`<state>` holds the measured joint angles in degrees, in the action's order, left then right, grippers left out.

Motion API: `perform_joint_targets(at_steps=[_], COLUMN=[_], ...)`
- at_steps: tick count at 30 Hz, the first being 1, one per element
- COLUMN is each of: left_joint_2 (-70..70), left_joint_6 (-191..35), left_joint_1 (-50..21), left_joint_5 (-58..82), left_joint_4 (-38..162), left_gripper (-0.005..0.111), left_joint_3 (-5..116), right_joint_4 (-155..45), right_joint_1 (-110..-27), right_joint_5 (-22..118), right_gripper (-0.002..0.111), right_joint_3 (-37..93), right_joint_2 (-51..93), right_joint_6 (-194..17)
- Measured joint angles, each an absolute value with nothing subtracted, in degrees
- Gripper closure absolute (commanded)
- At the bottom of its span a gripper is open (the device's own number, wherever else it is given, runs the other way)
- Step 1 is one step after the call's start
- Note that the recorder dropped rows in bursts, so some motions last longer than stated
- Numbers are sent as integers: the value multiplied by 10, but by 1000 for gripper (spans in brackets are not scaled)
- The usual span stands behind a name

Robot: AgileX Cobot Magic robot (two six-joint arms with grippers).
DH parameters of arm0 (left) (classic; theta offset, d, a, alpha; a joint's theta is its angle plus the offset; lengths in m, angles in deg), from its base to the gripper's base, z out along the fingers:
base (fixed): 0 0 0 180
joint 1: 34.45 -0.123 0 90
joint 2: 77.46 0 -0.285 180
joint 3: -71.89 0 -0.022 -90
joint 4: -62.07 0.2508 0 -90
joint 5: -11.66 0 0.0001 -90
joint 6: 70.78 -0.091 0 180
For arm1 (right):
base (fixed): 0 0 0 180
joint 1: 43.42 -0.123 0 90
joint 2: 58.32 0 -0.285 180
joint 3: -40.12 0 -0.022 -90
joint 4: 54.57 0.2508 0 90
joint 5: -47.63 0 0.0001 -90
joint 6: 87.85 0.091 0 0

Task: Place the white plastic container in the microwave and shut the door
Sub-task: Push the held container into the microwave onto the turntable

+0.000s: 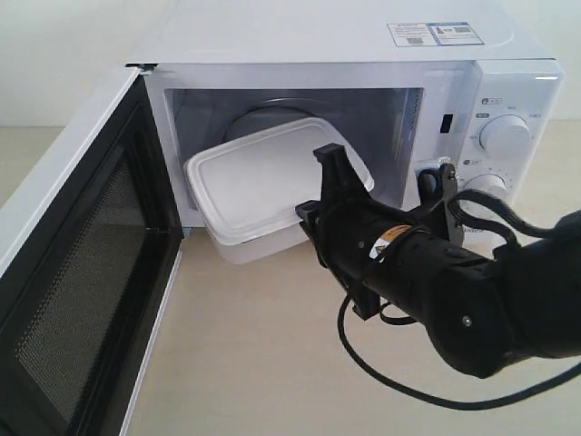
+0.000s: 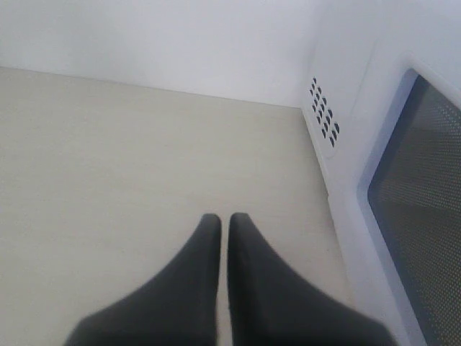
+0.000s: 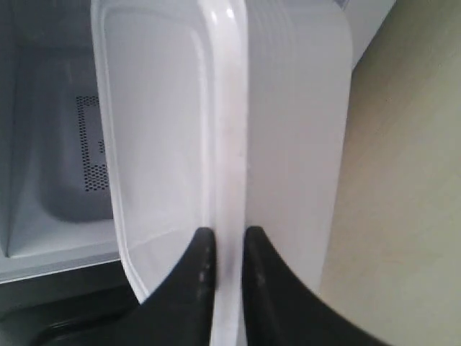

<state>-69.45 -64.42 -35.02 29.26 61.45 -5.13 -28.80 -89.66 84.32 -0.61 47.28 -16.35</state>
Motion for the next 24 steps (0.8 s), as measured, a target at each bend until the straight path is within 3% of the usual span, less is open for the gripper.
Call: perform_joint_targets(at_steps=[24], left_joint_2=[-694], left_joint_6=[-644], left_joint_1=[-350], left_joint_5=[293], left_joint_4=[614], left_gripper=[102], left_joint_3=[-51], right_joint_4=[-272], right_joint_1=[-841], right_joint_5=[821], right_gripper=[109], right_joint_3=[122], right_joint_2=[570], right_joint_6=[-153])
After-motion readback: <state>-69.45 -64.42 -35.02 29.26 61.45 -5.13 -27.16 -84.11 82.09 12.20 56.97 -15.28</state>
